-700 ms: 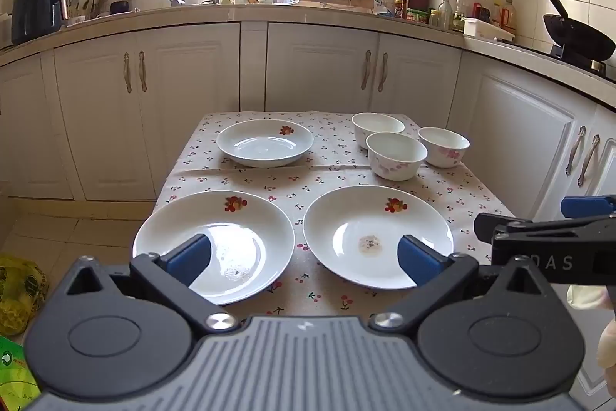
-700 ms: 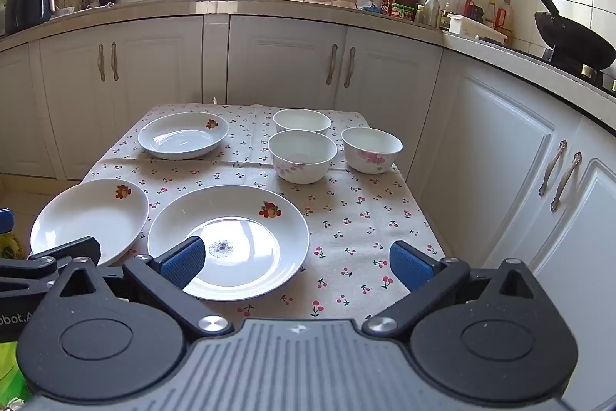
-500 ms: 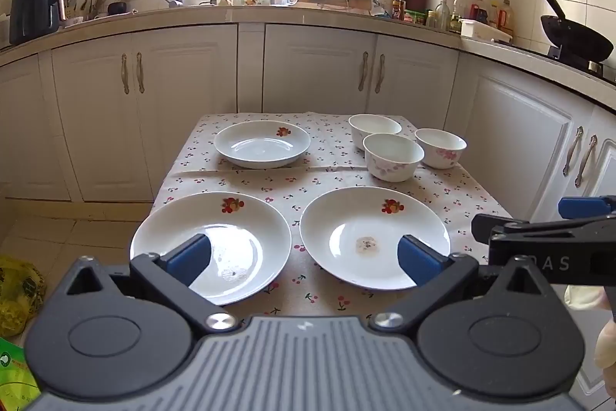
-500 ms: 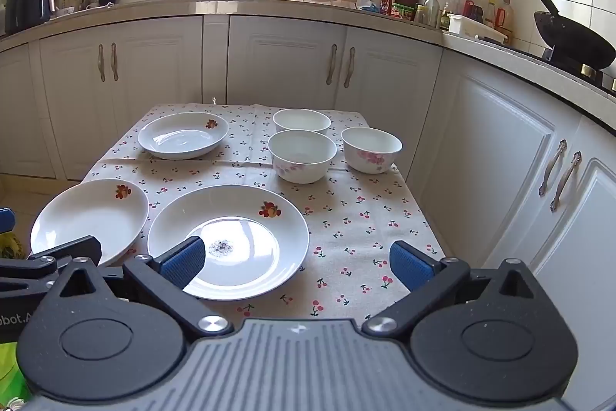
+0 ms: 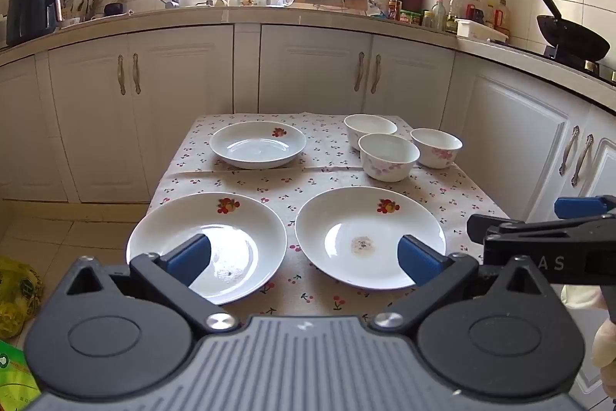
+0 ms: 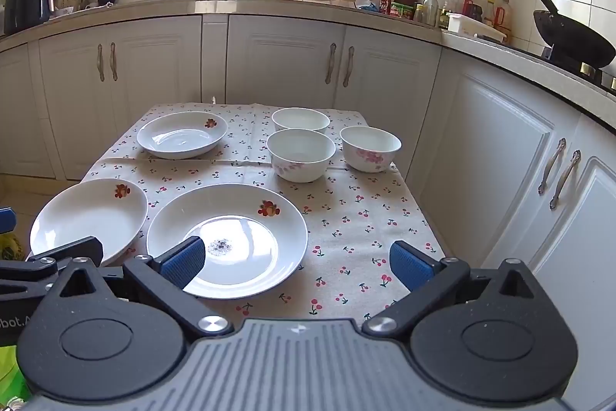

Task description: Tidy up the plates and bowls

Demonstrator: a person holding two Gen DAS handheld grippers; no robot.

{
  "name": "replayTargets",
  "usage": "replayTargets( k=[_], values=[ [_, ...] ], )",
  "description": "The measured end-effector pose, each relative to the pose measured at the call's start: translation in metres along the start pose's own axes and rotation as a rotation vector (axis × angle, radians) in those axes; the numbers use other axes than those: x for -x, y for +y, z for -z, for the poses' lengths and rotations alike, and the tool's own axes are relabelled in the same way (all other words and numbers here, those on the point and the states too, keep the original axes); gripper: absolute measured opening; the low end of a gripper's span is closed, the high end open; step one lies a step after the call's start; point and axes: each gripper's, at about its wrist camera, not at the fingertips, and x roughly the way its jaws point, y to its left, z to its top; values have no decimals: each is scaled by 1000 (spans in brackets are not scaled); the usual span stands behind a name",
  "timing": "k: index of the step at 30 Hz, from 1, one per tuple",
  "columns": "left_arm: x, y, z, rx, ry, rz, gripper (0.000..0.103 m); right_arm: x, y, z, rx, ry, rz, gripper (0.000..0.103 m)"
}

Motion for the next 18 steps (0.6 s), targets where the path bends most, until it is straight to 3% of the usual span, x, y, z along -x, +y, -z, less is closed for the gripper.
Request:
replayTargets(
  k=[18],
  values=[
    [3,-2,0,-5,-9,2,102,1,0,-1,-1,-3,4,103]
  ],
)
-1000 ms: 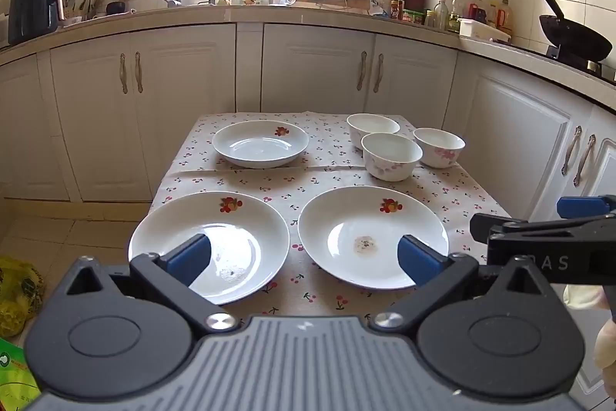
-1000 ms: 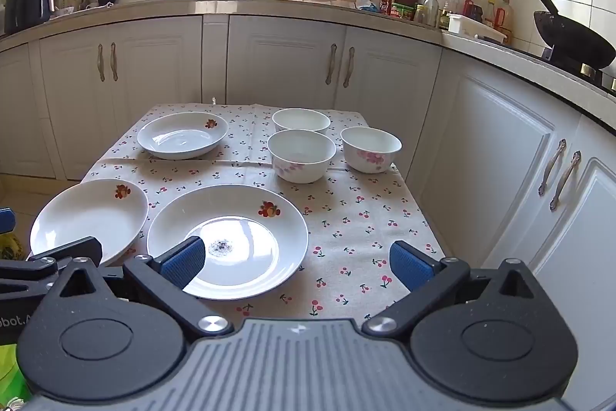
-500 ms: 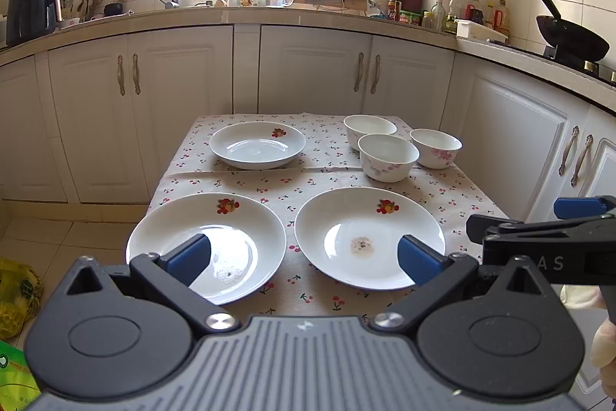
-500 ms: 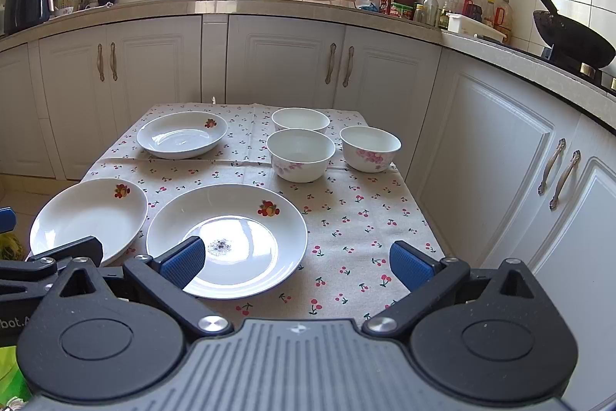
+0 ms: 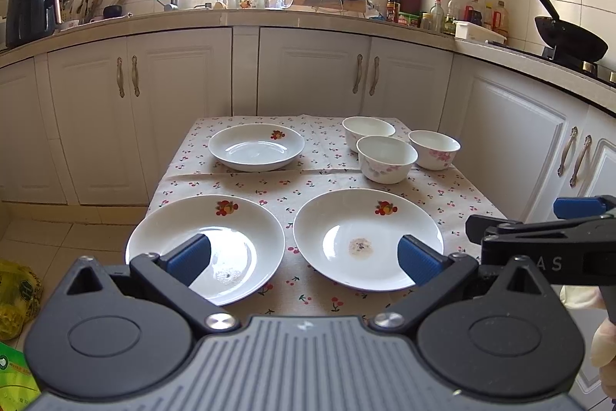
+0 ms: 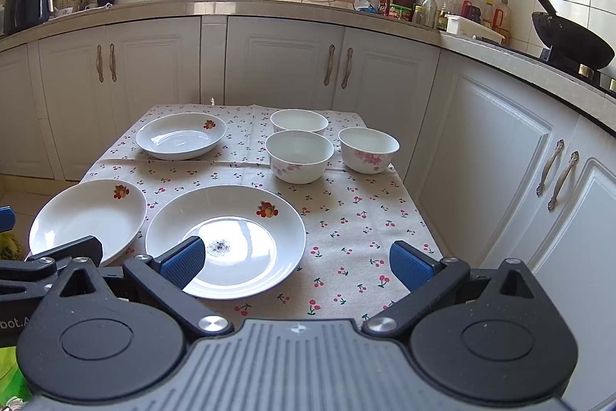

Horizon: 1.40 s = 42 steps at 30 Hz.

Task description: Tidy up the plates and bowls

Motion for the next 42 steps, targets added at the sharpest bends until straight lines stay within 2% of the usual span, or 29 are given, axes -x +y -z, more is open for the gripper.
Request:
replayTargets(
  k=[42],
  values=[
    [2,-2,-1,-6,-9,0,102,5,-1,-1,3,-8,6,103]
  ],
)
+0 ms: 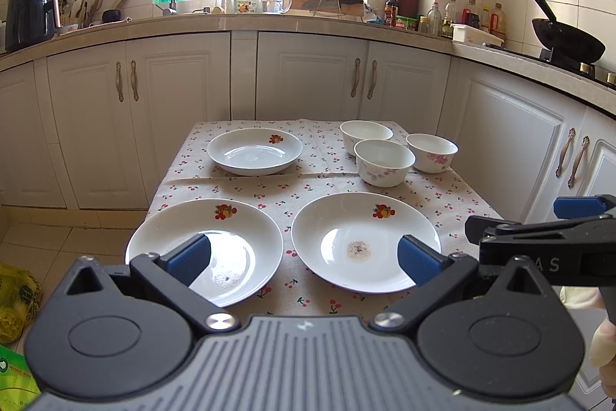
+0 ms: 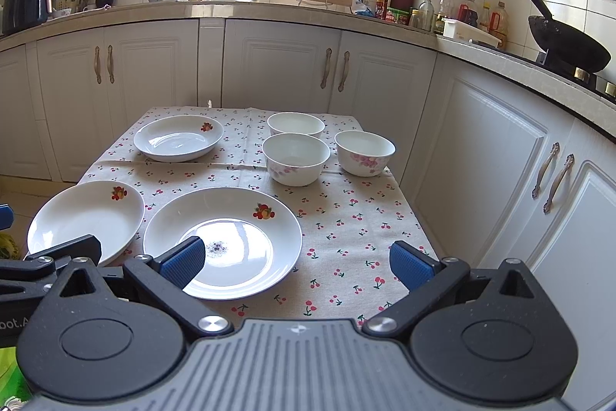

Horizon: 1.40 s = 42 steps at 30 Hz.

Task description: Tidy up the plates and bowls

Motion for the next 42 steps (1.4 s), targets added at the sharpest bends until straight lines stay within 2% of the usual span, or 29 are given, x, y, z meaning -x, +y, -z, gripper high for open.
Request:
replayTargets(
  k=[25,33,42],
  values=[
    [-9,4,-3,-11,0,21,102,-9,4,-6,41,-3,-8,103],
    [-22,21,-5,-14,1,19,102,-21,7,-19,79,-31,-61,103],
    [-45,43,-6,-19,31,-14,102,-50,15,-36,129,-6,-134,103]
  ],
)
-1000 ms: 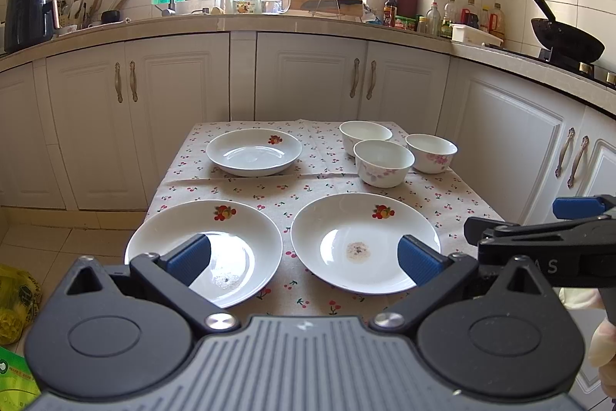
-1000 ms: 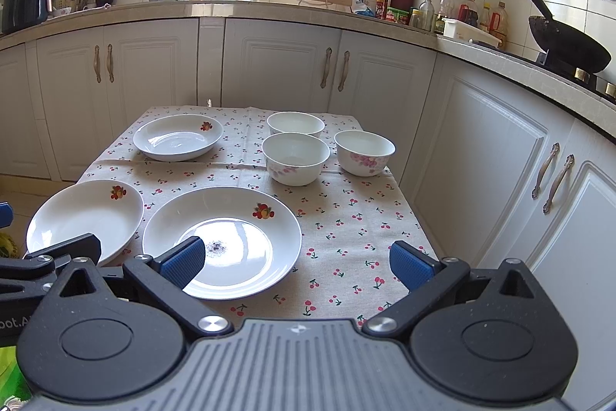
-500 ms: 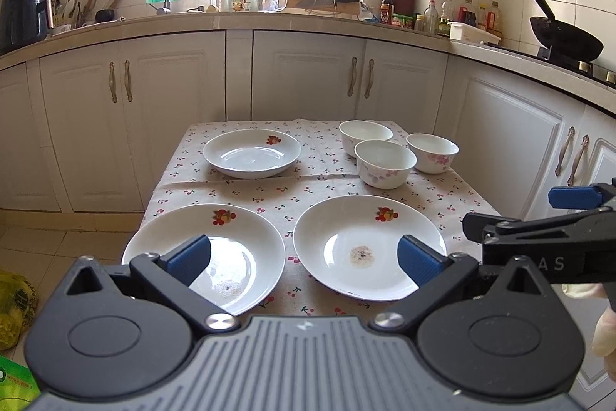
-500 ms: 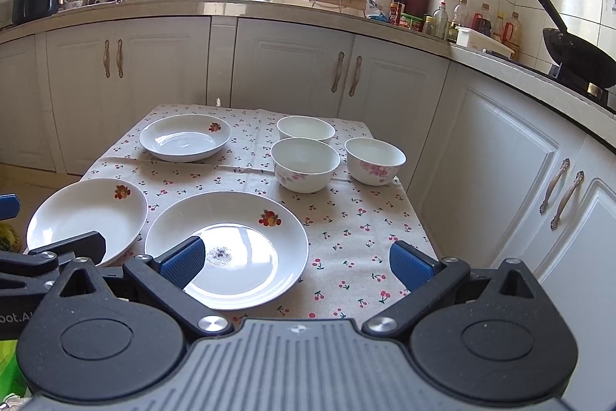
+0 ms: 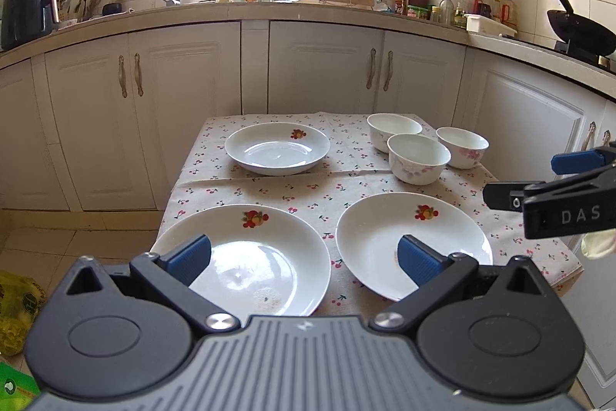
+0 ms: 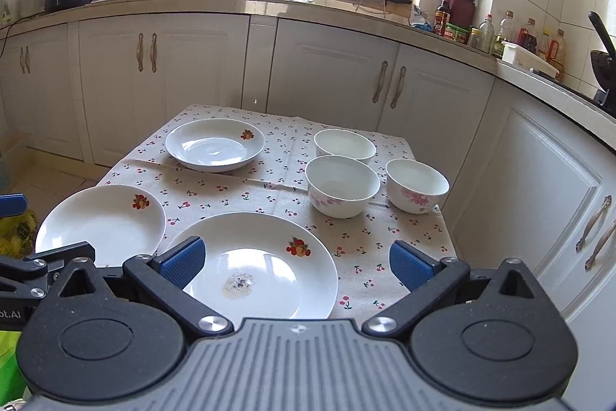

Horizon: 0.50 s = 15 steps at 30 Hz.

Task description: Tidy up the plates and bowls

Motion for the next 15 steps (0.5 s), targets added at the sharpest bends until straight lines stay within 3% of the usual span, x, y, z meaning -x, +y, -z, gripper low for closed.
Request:
replayTargets(
  k=[8,15],
  values=[
    [-23,19,7,8,64,-46,102,-27,-4,-16,-19,-3,-198,103],
    [-30,34,16,2,111,-59,102,-49,15,-26,24,13,-306,103]
  ],
)
